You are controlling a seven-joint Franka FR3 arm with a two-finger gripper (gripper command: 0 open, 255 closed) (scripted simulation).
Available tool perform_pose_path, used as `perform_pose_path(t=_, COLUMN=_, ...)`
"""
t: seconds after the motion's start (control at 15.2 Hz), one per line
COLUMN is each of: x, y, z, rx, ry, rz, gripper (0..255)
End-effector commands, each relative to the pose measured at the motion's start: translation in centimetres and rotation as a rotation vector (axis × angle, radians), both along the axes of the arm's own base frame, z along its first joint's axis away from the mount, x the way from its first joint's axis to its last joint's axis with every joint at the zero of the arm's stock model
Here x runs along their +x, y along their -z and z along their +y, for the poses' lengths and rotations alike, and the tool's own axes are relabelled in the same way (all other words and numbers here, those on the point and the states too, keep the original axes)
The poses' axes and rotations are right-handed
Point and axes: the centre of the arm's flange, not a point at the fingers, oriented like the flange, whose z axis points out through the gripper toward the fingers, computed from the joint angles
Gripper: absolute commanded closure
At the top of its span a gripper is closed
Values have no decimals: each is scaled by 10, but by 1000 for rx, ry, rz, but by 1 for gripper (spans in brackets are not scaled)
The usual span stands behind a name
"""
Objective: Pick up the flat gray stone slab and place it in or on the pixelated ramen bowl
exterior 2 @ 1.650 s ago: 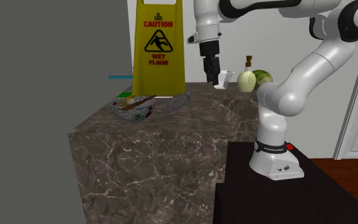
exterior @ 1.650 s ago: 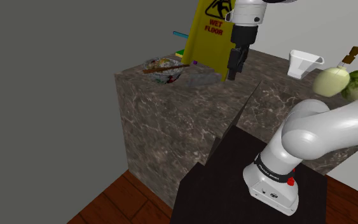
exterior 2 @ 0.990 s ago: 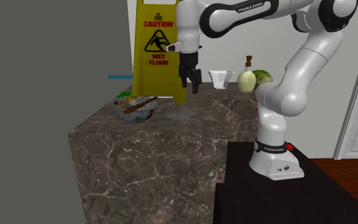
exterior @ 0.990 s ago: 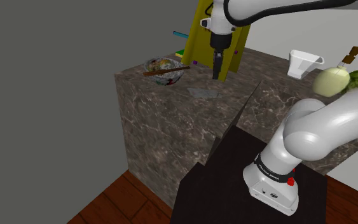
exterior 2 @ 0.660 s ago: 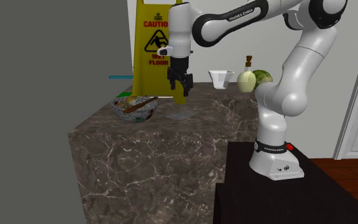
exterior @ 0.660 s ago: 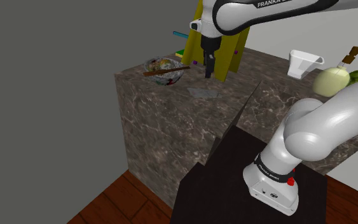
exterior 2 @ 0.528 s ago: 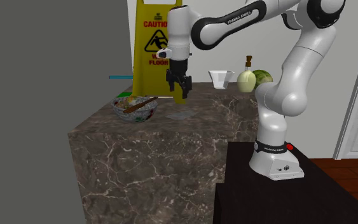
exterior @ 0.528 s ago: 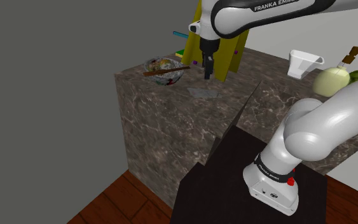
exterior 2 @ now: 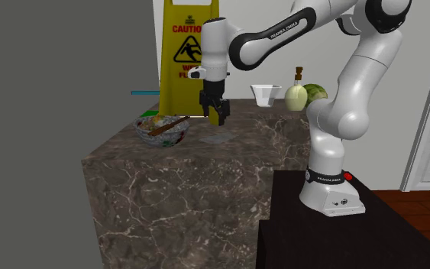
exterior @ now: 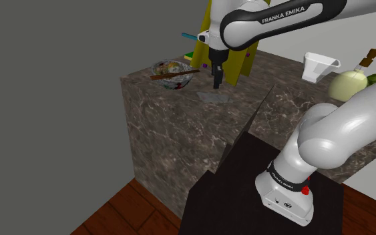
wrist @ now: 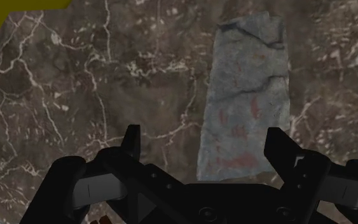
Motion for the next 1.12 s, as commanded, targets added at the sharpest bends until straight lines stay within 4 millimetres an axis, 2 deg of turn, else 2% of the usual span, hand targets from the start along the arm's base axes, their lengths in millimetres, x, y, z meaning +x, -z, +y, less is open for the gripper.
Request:
perform_pose_path(t=0.0, x=0, y=0, z=0, rx=0, ry=0, rz=0, gripper=0)
perform_pose_path(t=0.2, x=0, y=0, z=0, rx=0, ry=0, rz=0, gripper=0)
perform_pose_path(t=0.26, x=0, y=0, z=0, rx=0, ry=0, rz=0, gripper=255)
perform_pose_path(t=0.86, x=0, y=0, z=0, rx=0, ry=0, rz=0, gripper=255)
perform_pose_path(t=0.92, x=0, y=0, z=0, rx=0, ry=0, rz=0, gripper=0)
perform_pose_path(t=1.06, x=-22, y=5, z=-24, rx=121, ry=28, rz=11, gripper=0)
